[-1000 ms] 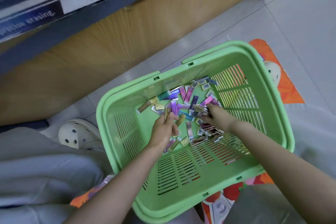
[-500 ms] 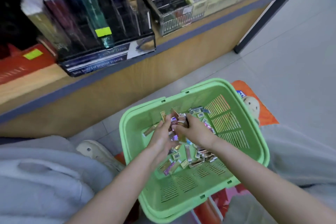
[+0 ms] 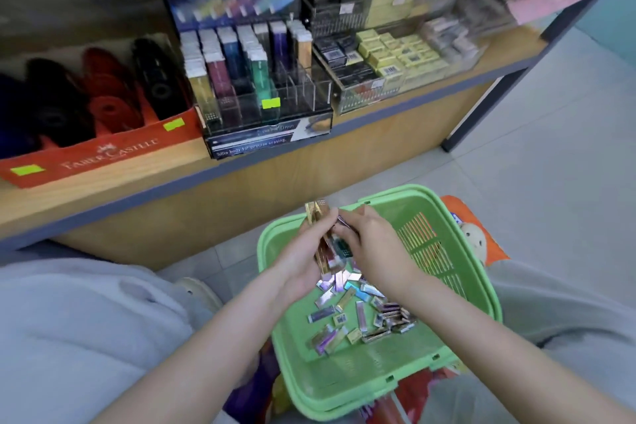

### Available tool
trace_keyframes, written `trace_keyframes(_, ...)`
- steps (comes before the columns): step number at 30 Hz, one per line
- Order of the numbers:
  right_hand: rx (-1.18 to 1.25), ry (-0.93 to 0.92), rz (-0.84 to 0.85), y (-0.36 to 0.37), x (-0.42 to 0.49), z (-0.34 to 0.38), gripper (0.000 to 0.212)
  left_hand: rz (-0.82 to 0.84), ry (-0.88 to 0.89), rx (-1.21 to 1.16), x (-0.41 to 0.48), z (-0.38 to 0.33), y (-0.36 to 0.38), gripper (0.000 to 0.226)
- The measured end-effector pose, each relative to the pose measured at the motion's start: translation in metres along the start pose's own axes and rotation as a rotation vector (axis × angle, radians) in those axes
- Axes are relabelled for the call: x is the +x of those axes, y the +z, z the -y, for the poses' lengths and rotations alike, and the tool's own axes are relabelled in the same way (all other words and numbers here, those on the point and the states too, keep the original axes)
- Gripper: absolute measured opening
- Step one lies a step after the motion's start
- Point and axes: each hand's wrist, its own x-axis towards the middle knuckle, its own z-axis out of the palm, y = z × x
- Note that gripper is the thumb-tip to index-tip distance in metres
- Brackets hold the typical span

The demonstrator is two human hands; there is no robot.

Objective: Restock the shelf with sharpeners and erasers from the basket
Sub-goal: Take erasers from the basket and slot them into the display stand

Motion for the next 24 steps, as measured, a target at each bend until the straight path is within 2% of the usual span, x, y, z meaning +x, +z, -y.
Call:
trace_keyframes(3,0.215,-0.046,0.000,-0.014,-0.001,0.020,0.020,-0.028,0.069,0.012,-0.012,-0.015,-0.006,0.028)
trace_keyframes(8,0.548,0.041,0.016,-0.034,0.006,0.046,0.016,-0.016,0.180,0.107,-0.030,-0.043,-0.008,0.025)
trace_keyframes(10,0.607,0.105,0.036,-0.039,0.010,0.054,0.012,-0.012,0.209,0.145,-0.037,-0.056,-0.009,0.036)
trace_keyframes(12,0.650,0.133,0.078,-0.045,0.012,0.059,0.012,-0.011,0.254,0.182,-0.042,-0.069,-0.011,0.042)
trace_keyframes(17,0.602,0.070,0.116,-0.058,0.027,0.070,0.018,-0.014,0.343,0.209,-0.052,-0.094,-0.023,0.017)
trace_keyframes(21,0.519,-0.033,0.005,-0.065,0.040,0.083,0.018,-0.035,0.408,0.259,-0.060,-0.108,-0.029,0.013)
trace_keyframes(24,0.617,-0.131,-0.153,-0.068,0.048,0.095,0.018,-0.107,0.473,0.361,-0.062,-0.116,-0.033,0.012)
